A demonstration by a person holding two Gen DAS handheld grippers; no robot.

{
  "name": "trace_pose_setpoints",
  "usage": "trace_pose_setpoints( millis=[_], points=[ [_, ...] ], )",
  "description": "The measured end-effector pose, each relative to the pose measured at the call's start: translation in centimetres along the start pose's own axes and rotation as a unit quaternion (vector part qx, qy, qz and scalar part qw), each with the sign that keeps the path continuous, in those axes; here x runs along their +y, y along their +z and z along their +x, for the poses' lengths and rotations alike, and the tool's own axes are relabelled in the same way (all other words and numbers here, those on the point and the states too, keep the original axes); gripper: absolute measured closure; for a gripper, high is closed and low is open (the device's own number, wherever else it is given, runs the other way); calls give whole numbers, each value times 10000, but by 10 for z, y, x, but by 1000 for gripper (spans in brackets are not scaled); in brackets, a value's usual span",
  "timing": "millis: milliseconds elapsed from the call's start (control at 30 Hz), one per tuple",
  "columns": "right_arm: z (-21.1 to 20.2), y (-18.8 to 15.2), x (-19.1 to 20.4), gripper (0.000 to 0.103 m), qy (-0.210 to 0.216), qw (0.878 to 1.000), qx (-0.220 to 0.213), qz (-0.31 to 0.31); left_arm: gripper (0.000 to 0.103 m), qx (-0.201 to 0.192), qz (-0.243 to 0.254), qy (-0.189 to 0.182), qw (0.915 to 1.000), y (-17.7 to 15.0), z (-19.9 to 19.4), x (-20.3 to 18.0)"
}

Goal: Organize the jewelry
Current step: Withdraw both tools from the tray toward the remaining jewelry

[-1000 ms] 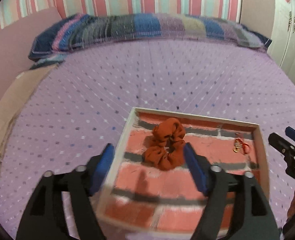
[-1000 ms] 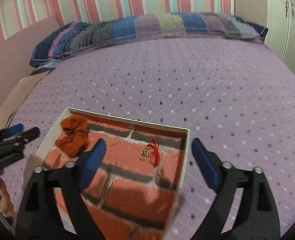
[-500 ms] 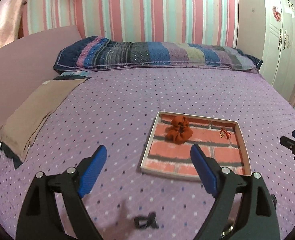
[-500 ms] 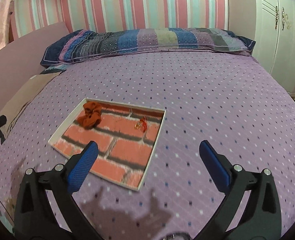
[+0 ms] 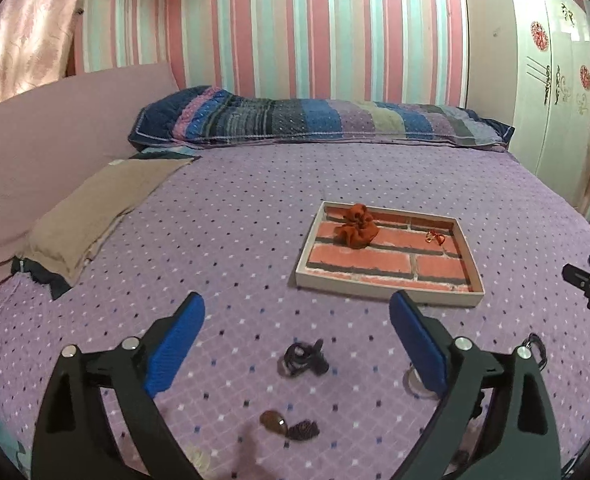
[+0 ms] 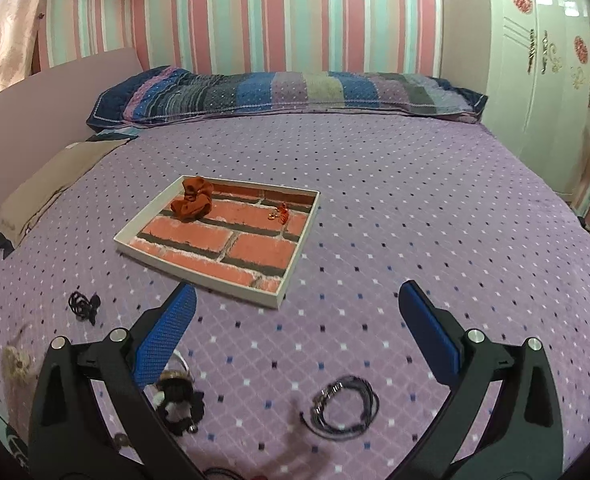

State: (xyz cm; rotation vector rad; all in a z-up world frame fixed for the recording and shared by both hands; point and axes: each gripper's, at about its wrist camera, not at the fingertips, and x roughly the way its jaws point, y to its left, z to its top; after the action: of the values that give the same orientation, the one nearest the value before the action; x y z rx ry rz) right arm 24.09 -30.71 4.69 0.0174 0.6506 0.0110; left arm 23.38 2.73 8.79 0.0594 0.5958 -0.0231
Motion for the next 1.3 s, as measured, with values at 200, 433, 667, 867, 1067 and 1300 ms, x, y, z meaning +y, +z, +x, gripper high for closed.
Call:
trace_pose_setpoints(
  millis=[200, 433, 667, 867, 1067, 1300],
  points=[
    [-20, -31, 0, 4, -189, 9997, -80, 117, 9, -89, 11, 33, 10000, -27, -23, 5],
    [-33, -62, 5, 4, -343, 9993, -23, 144, 6, -6, -82, 92, 9999, -60, -30, 15],
    [-35, -101, 20, 4, -524, 9986, -8, -24, 6, 135, -183, 164, 9996, -93, -26, 26],
    [-30, -134, 29, 4, -673, 9976, 12, -163, 6, 282, -226, 165, 9992, -119, -17, 28],
    [-28, -159, 35, 4, -580, 9982, -34, -138, 6, 433, -293, 100, 9986, -140, -2, 22],
    [-22, -183, 36, 4, -596, 9982, -26, -84, 6, 638, -220, 43, 9977, -161, 17, 15]
  ],
)
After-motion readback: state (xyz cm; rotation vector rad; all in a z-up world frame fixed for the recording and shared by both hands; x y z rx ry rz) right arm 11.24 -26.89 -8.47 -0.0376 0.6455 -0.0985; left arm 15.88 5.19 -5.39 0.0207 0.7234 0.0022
